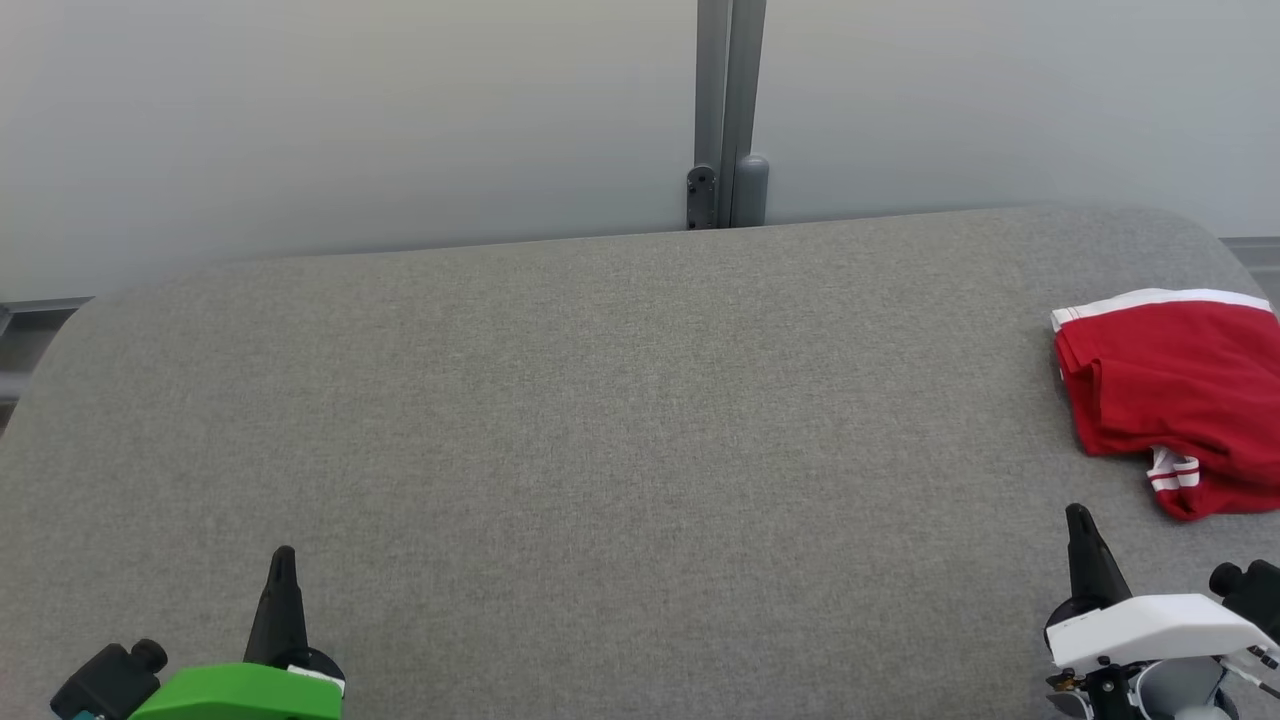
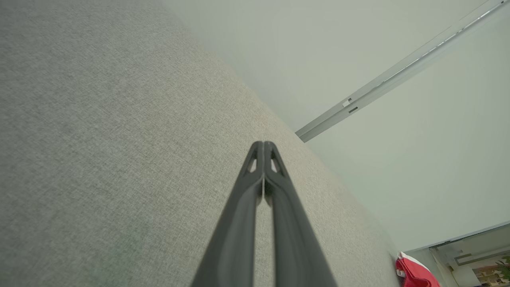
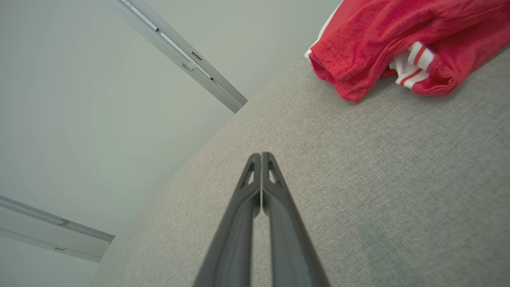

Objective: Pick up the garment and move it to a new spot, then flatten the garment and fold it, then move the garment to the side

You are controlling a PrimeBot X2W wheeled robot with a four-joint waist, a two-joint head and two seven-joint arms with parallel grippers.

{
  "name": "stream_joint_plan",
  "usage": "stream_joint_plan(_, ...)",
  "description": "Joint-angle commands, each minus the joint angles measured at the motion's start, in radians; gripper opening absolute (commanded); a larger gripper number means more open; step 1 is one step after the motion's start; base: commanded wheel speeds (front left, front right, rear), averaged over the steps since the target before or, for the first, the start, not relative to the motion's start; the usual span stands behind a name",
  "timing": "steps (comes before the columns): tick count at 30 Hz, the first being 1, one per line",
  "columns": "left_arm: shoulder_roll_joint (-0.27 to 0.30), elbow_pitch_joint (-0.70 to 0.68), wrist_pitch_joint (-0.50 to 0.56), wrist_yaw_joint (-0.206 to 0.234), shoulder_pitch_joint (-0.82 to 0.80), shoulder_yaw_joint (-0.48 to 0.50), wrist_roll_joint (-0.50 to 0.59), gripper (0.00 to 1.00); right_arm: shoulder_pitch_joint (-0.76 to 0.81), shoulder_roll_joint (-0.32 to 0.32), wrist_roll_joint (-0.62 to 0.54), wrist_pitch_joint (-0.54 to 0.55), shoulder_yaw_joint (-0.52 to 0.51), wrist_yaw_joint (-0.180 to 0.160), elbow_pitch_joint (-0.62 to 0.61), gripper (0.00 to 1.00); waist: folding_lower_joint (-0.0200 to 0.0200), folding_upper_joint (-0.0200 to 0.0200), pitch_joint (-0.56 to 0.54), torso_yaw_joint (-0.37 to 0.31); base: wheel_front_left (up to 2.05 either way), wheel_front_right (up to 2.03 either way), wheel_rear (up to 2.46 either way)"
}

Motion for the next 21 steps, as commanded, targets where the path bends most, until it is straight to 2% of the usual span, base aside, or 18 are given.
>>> stream_joint_plan(1,0.006,-0.014,0.009,-0.001,-0.032,0.006,-0.038,0.00,-0.026,-0.008,0.040,0.008,0.002,0.000,-0.016,0.00,0.0000,0.0000,0.001,0.000,0.00,0.00,0.00)
stream_joint_plan(21,0.007,-0.015,0.068,-0.002,-0.068,0.022,-0.251,0.00,-0.056,-0.010,0.293,0.068,0.007,0.000,-0.020,0.00,0.0000,0.0000,0.012,-0.004,0.00,0.00,0.00)
